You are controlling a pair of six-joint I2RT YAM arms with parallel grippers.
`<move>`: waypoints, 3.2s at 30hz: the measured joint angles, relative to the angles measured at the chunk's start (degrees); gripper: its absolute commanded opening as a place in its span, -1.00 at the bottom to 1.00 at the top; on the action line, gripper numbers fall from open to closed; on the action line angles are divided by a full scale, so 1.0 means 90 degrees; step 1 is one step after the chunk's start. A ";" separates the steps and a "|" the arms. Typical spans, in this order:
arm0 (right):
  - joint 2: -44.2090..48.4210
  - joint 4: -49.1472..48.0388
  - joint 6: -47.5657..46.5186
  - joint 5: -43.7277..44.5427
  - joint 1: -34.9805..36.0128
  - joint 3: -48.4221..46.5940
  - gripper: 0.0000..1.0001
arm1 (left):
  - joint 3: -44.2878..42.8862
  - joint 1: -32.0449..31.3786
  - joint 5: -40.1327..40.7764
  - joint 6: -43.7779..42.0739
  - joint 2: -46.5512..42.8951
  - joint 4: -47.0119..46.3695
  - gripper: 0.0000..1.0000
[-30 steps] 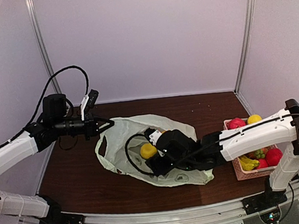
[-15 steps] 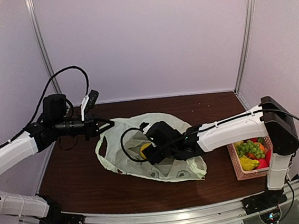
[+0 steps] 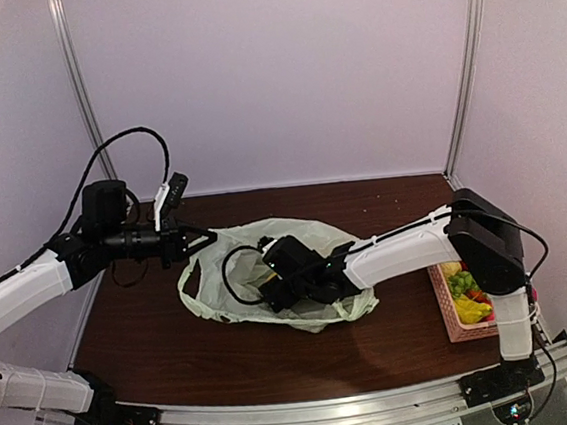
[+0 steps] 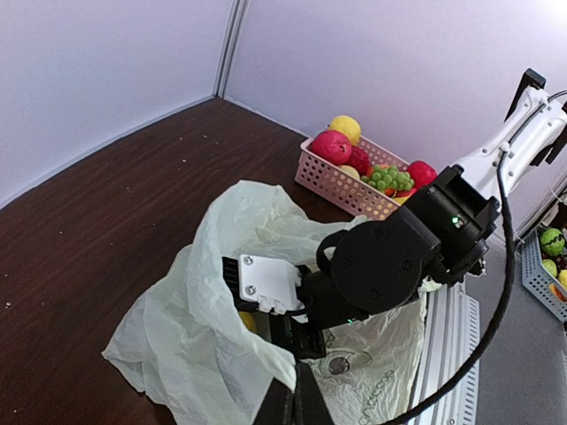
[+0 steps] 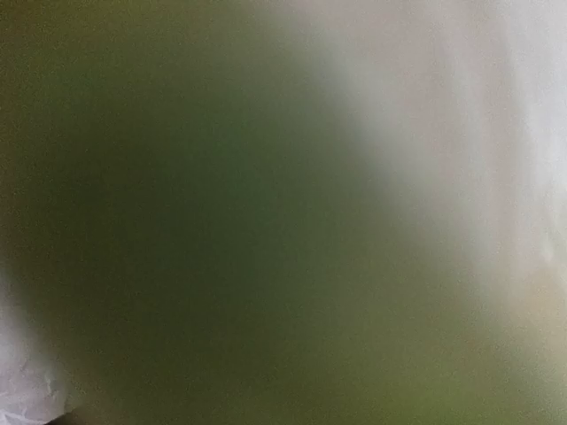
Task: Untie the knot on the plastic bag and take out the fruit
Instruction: Reach into the gripper in the takeout bag, then pick up the fake fruit from the takeout bag, then place the fake fruit in the bin.
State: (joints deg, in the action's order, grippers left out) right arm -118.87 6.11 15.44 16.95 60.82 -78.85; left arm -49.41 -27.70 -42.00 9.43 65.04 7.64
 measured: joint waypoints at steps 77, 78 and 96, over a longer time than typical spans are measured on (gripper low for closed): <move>0.6997 0.1183 0.0721 -0.0141 -0.3434 0.4136 0.23 | 0.0000 0.0000 0.0908 -0.0121 0.0104 0.0447 -1.00; 0.7111 0.1214 0.0767 -0.0194 -0.3696 0.4274 0.23 | 0.0000 0.0002 0.0908 -0.0121 0.0107 0.0447 -1.00; 0.8051 0.1615 0.0702 -0.0119 -0.6567 0.5175 0.33 | 0.0000 0.0000 0.0935 -0.0129 0.0138 0.0449 -1.00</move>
State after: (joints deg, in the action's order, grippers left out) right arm -46.41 20.64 21.76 15.88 1.72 -32.27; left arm -49.41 -27.70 -33.58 8.27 66.28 11.68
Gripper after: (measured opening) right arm 0.670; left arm 0.005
